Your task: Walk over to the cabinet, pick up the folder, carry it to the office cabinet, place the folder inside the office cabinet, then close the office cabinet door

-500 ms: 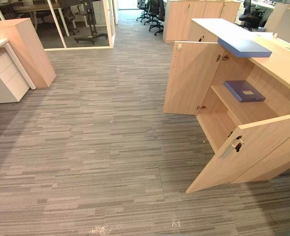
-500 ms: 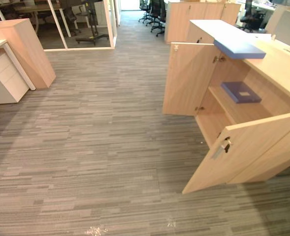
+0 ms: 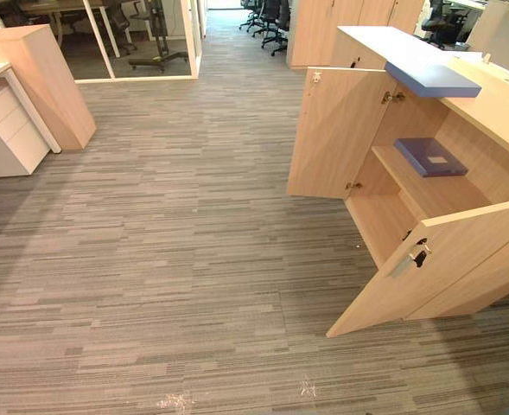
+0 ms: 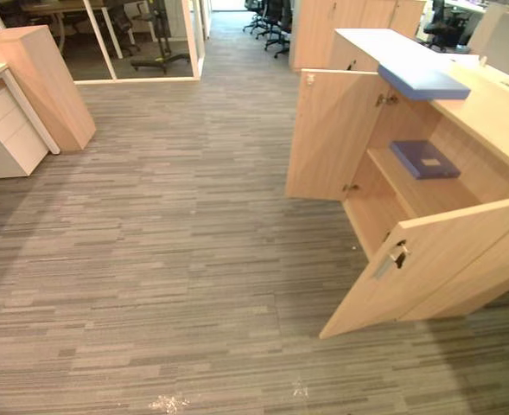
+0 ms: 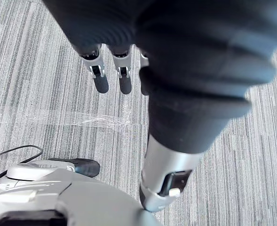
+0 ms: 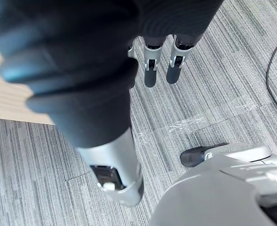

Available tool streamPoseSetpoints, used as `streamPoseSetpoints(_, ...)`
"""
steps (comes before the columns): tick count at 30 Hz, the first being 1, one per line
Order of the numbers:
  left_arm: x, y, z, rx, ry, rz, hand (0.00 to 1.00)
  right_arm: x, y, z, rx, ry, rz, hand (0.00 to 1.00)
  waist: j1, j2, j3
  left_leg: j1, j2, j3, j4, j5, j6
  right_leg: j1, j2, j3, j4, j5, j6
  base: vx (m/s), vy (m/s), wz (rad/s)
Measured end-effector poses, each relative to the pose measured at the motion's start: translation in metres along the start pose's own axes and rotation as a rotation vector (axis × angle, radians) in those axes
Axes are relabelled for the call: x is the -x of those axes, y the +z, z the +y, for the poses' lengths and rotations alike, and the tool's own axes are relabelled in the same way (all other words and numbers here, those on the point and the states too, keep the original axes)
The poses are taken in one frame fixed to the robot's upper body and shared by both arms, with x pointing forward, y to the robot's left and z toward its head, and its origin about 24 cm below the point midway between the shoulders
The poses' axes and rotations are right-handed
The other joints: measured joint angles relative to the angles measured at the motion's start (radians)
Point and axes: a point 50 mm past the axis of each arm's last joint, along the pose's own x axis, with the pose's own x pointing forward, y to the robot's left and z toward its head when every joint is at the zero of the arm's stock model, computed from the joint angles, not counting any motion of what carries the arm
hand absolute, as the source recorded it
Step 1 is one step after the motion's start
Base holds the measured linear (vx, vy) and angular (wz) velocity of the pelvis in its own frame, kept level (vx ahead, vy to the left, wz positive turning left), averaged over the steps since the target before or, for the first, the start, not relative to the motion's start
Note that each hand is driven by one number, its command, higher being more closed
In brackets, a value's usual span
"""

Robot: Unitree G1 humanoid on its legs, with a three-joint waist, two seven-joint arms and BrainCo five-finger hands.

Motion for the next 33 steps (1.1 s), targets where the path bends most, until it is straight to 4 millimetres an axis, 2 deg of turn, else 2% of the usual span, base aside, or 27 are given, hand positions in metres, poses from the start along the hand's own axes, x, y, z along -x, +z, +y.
streamPoseSetpoints(10,0.000,0.004,0.001,-0.066,0.056,-0.036,0.00,0.000,-0.001,0.000,-0.017,-0.020,0.003,0.00,0.000,-0.003,0.002,0.005,0.000,-0.001,-0.004,0.000,0.000,0.006,0.000,-0.001,-0.005,0.000,0.000,0.00,0.000,0.00)
streamPoseSetpoints(17,0.000,0.005,0.001,-0.072,0.051,-0.040,0.00,0.000,-0.001,0.000,-0.019,-0.022,0.001,0.00,0.000,-0.006,0.004,0.005,0.000,-0.001,-0.010,0.000,0.001,0.006,0.000,-0.001,-0.010,0.000,0.000,0.00,0.000,0.00)
streamPoseSetpoints(25,-0.002,0.012,-0.002,-0.171,0.014,-0.068,0.00,0.000,0.000,0.002,-0.015,-0.014,0.000,0.00,-0.002,-0.012,0.008,0.006,0.000,-0.001,-0.014,0.000,0.001,0.006,0.000,-0.001,-0.013,0.000,0.000,0.00,0.000,0.00)
streamPoseSetpoints(33,-0.002,0.013,0.000,-0.168,0.019,-0.071,0.00,0.000,0.000,0.003,-0.016,-0.010,-0.001,0.00,-0.002,-0.019,0.013,-0.002,0.000,-0.008,-0.013,0.001,0.000,0.003,0.000,-0.011,-0.016,-0.001,0.001,0.00,-0.001,0.03)
